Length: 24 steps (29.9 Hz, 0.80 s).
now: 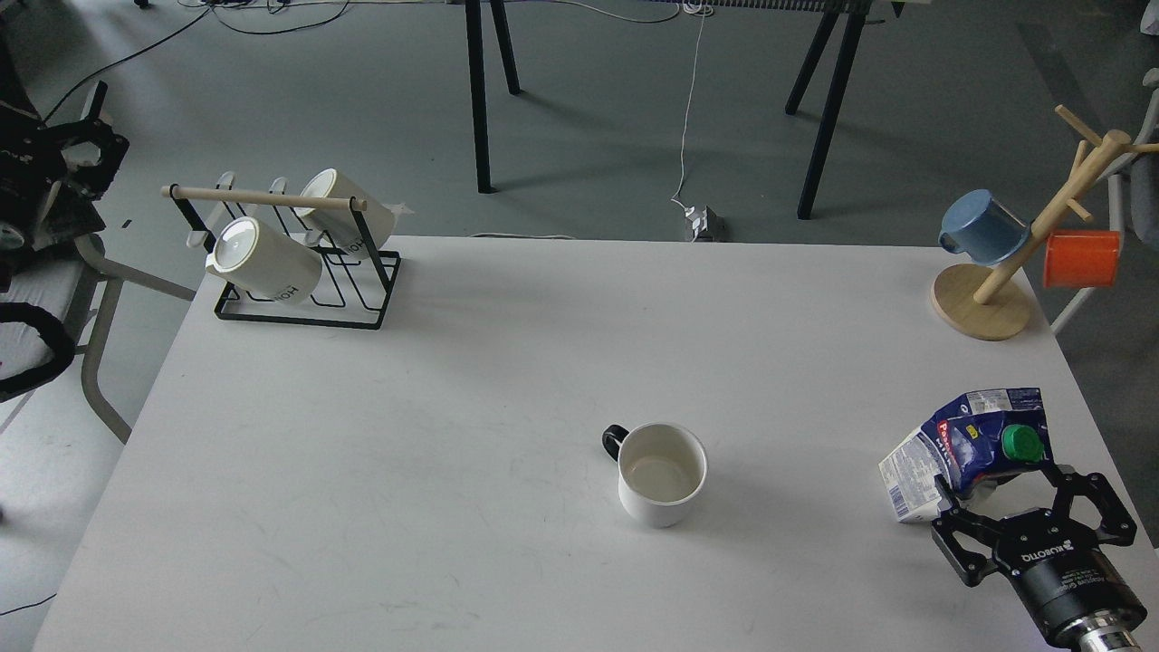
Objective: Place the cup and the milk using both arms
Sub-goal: 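Bring the right gripper to the milk carton and grasp it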
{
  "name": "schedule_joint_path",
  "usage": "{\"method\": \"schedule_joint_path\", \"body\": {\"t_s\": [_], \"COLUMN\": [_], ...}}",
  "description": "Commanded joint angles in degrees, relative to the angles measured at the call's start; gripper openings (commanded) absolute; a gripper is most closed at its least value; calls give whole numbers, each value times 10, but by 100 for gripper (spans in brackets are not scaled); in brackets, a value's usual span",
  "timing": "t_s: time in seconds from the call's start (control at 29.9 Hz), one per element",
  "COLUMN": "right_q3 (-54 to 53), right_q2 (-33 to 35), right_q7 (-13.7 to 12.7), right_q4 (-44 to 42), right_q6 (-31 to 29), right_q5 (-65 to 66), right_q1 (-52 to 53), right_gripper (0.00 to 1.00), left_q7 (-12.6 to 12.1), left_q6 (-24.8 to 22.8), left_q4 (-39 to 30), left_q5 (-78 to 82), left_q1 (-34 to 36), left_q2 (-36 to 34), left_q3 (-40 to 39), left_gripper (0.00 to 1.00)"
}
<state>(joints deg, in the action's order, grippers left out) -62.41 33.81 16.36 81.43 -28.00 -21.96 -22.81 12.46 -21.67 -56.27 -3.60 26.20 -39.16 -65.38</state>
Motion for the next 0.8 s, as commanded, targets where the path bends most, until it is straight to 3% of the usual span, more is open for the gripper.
{"method": "schedule_joint_path", "body": {"t_s": [0.0,0.37,0.63,0.77], "right_q3": [4,4,4,5], "right_q2": [-7,-27,-41,-55], "right_q7": [0,0,0,0], "right_q4": [-2,-52,-86,-101], "right_q6": [0,0,0,0], "right_q5": [6,10,17,17], "right_q1": [2,16,43,58], "right_gripper": [100,99,87,87], "left_q7": [-1,-1,-1,-1], "left_q6": [1,3,5,5], "left_q4": [4,6,7,7], "left_q5": [0,3,4,4], "left_q1": [0,0,-3,-5], "left_q2": [4,11,7,8], "left_q3": [4,9,9,9], "left_gripper": [100,100,100,100]}}
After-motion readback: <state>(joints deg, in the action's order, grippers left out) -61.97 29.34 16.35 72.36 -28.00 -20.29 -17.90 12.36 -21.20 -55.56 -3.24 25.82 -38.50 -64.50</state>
